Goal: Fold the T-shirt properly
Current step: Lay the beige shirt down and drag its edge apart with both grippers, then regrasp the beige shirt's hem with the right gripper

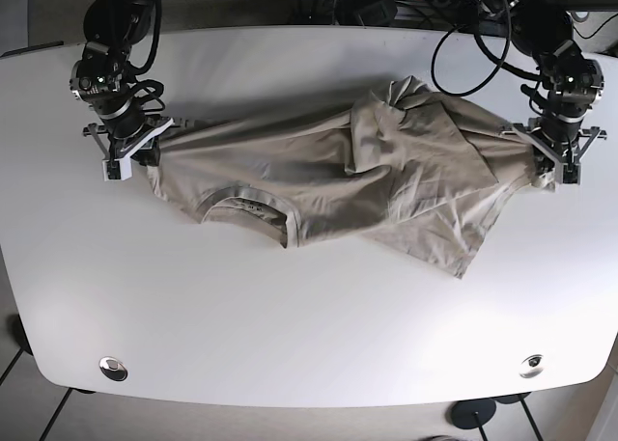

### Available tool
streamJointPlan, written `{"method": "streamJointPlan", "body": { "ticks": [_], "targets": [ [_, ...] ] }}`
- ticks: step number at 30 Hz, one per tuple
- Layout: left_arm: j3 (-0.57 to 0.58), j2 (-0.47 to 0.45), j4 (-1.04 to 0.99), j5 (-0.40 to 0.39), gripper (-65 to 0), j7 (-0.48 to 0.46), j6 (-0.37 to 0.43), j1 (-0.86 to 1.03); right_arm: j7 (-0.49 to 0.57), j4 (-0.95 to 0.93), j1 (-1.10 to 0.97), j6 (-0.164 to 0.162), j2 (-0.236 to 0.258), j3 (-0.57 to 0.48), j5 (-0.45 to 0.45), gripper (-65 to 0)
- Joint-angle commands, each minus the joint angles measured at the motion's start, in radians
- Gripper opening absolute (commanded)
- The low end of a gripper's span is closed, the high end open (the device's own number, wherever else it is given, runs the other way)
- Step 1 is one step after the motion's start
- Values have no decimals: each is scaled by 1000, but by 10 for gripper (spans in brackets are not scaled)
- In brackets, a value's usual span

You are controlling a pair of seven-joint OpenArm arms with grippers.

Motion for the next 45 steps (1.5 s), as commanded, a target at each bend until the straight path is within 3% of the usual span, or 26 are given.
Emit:
{"method": "streamJointPlan", "body": {
  "ticks": [1, 3, 7, 9, 13, 15, 16, 19, 21, 24, 27, 31, 37, 43, 45],
  "targets": [
    [-73, 4, 20, -7, -650, -20, -34, 15, 21, 24, 9, 1, 11, 6, 8, -631],
    [-145, 20, 24, -5, -650, -20, -66, 38, 21, 24, 9, 1, 9, 6, 8, -629],
    [-154, 22, 20, -5, -650, -20, -66, 76, 21, 25, 12, 1, -11, 6, 8, -604],
    [-154, 24, 18, -5, -650, -20, -66, 75, 18, 51, 14, 1, -14, 3, 8, -484],
    [-153, 37, 18, -5, -650, -20, -66, 72, 18, 136, 17, 1, -37, -24, 9, -157],
    [-153, 37, 17, -5, -650, -20, -66, 70, 18, 147, 58, 1, -38, -71, 9, -57],
    [-151, 37, 17, -5, -650, -20, -66, 70, 18, 142, 77, 1, -38, -100, 9, -40],
    [-105, 37, 17, -5, -650, -20, -66, 72, 15, 104, 152, 9, -38, -225, 9, -36],
    [-87, 37, 17, -5, -650, -20, -66, 72, 12, 27, 241, 44, -37, -347, 0, -36],
    [-79, 37, 17, -5, -650, -20, -66, 72, 12, -122, 357, 70, -38, -469, 8, -36],
    [-73, 37, 17, -5, -650, -20, -66, 72, 12, -294, 454, 86, -48, -525, 9, -36],
    [-73, 37, 17, -5, -650, -20, -66, 72, 12, -496, 537, 170, -77, -531, 71, -33],
    [-76, 37, 17, -5, -650, -20, -66, 73, 72, -693, 588, 173, -83, -602, 167, -36],
    [-75, 37, 17, -5, -650, -20, -66, 72, 165, -806, 600, 169, -84, -705, 184, -38],
    [-73, 37, 17, -5, -650, -20, -66, 70, 162, -808, 595, 169, -84, -709, 195, -86]
  ]
}}
